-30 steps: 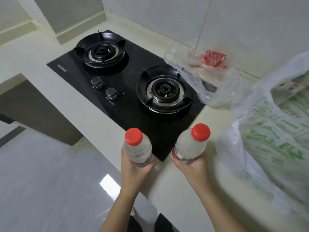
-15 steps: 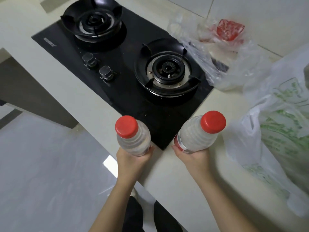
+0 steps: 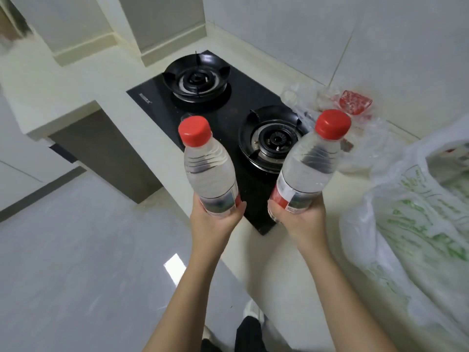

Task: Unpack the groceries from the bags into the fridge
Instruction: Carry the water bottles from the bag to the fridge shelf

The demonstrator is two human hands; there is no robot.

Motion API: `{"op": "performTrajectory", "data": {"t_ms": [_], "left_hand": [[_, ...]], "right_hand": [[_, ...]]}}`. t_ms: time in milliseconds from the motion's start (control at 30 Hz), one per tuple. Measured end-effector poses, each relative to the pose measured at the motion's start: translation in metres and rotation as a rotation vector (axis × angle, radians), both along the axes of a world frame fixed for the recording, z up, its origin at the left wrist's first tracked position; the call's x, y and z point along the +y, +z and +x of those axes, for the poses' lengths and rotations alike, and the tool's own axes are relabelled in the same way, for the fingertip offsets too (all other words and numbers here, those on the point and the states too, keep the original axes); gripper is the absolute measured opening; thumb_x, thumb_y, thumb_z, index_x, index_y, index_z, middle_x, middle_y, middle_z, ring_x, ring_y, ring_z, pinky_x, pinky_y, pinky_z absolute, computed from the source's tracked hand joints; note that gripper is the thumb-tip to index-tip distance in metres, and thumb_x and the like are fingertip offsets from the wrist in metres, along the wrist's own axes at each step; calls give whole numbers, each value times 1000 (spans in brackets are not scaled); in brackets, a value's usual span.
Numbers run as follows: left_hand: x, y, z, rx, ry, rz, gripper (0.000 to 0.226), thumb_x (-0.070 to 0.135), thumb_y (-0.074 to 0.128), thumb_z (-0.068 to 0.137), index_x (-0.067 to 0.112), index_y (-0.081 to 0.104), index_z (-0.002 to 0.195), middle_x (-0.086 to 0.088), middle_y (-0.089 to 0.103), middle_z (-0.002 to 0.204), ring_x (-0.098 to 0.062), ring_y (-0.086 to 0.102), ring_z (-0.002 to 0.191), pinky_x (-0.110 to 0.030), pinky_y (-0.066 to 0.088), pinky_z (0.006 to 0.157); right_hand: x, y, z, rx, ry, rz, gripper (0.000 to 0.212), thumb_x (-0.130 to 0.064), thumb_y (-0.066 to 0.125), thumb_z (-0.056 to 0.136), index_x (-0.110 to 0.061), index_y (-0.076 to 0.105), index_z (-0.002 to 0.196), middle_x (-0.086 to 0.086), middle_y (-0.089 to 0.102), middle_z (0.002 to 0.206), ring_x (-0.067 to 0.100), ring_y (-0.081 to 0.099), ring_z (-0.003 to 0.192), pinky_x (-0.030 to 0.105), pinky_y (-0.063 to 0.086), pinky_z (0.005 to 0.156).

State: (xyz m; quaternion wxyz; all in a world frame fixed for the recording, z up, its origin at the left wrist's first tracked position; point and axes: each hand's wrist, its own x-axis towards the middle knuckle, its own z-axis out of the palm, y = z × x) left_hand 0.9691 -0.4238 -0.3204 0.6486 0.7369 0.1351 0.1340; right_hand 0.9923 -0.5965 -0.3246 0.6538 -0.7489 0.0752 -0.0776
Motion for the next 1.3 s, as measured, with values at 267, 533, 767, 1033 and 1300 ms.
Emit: {"op": "performTrajectory", "data": {"t_ms": [267, 533, 767, 1033, 1300], "left_hand": [[56, 89, -40, -128, 141, -57, 66, 20, 86, 66, 36, 52, 120, 15, 68, 105, -7, 67, 96, -16, 54, 70], [154, 140, -118, -227, 322, -54, 64, 19, 87, 69, 28, 54, 123, 9, 69, 105, -7, 69, 93, -17, 56, 68], [235, 172, -214, -262, 519, 4, 54, 25, 85, 68, 32, 58, 114, 11, 72, 97, -7, 70, 87, -17, 54, 63], [296, 187, -318, -266, 872, 125, 50, 27, 86, 64, 37, 57, 104, 17, 70, 90, -4, 69, 83, -17, 54, 62], [314, 193, -398, -259, 1216, 266, 49, 31, 87, 67, 32, 61, 107, 18, 72, 94, -2, 70, 86, -18, 55, 70]], "right_hand": [[72, 78, -12, -116, 144, 199, 58, -6, 86, 67, -21, 54, 114, -20, 71, 89, -2, 69, 78, 12, 51, 60], [162, 133, -58, -216, 384, 227, 61, -10, 85, 72, -34, 51, 117, -10, 67, 103, 4, 68, 93, 17, 54, 69], [263, 169, -122, -229, 670, 306, 58, -16, 84, 71, -35, 55, 118, -11, 70, 107, 8, 68, 98, 23, 56, 78], [360, 186, -188, -215, 978, 317, 77, -32, 87, 67, -28, 48, 134, -6, 66, 119, 9, 65, 107, 27, 57, 87], [441, 197, -238, -204, 1330, 312, 59, -17, 85, 72, -23, 52, 122, -1, 66, 108, 9, 66, 96, 25, 57, 78]]}}
